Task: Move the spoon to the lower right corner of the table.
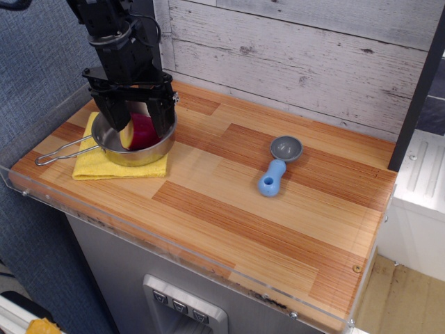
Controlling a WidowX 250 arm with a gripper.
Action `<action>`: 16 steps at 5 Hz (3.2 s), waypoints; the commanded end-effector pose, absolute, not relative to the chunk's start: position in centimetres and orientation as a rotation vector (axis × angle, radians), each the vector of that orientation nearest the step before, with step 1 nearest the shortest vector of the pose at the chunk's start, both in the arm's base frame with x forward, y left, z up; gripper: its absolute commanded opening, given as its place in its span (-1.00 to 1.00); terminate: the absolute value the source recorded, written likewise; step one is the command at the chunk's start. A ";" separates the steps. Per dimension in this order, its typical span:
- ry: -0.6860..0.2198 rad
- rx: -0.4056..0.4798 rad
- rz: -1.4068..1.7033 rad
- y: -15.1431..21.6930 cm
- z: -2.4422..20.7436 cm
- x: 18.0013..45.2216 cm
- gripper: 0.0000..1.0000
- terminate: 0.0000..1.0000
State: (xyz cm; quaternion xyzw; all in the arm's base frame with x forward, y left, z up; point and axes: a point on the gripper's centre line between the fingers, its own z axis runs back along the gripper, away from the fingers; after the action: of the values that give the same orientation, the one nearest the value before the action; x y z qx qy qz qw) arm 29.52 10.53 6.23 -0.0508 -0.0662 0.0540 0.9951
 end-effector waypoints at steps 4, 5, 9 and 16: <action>-0.222 -0.108 0.085 9.6 12.7 29.2 1.00 -1.00; -0.246 -0.063 0.037 6.2 13.7 29.2 1.00 -1.00; -0.115 0.084 0.094 -3.3 6.7 33.4 1.00 -1.00; -0.057 0.102 0.049 -3.1 1.6 32.1 1.00 -1.00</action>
State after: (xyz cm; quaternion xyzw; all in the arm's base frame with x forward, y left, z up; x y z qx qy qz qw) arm 31.95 -2.91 0.95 0.0534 -0.0176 0.0276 0.9980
